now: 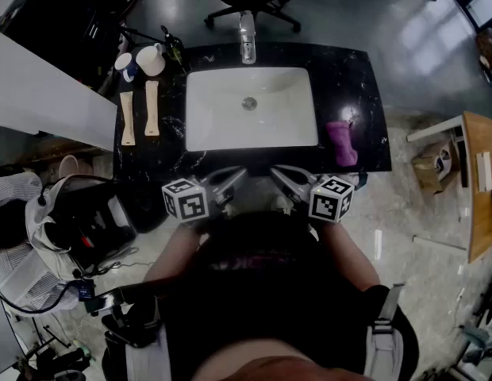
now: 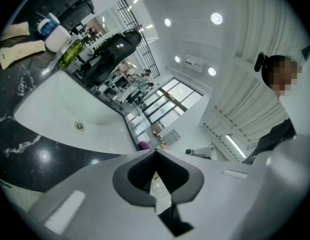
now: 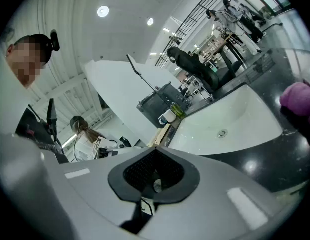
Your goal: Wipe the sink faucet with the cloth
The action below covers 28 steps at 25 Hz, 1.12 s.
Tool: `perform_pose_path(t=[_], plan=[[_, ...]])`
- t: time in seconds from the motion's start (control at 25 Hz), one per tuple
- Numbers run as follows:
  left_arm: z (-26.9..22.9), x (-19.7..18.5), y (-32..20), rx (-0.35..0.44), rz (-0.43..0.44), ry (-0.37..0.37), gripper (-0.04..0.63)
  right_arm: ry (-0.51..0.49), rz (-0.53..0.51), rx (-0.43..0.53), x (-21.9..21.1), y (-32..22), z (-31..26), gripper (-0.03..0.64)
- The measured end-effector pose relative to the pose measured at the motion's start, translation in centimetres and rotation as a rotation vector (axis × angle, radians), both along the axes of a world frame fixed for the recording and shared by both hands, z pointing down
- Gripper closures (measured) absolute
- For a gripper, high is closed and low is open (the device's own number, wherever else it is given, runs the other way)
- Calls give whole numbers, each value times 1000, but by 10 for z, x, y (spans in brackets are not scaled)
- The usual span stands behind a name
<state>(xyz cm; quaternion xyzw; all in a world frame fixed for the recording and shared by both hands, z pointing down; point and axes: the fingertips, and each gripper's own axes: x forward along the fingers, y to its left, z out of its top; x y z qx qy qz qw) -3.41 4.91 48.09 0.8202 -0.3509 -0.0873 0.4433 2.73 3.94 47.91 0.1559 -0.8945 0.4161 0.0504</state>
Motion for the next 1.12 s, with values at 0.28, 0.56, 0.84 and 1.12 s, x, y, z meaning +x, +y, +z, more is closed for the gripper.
perform_pose_path(t=[0.28, 0.56, 0.84, 1.12], plan=[[3, -6, 0, -6, -5, 3, 595, -1, -6, 5, -6, 0, 2, 606], [3, -5, 0, -13, -2, 5, 595, 1, 0, 6, -4, 0, 1, 606], [2, -5, -7, -5, -14, 9, 595, 47, 52, 48, 12, -22, 1, 603], [7, 12, -10, -19, 3, 30, 595, 772, 270, 252, 176, -112, 42, 472]])
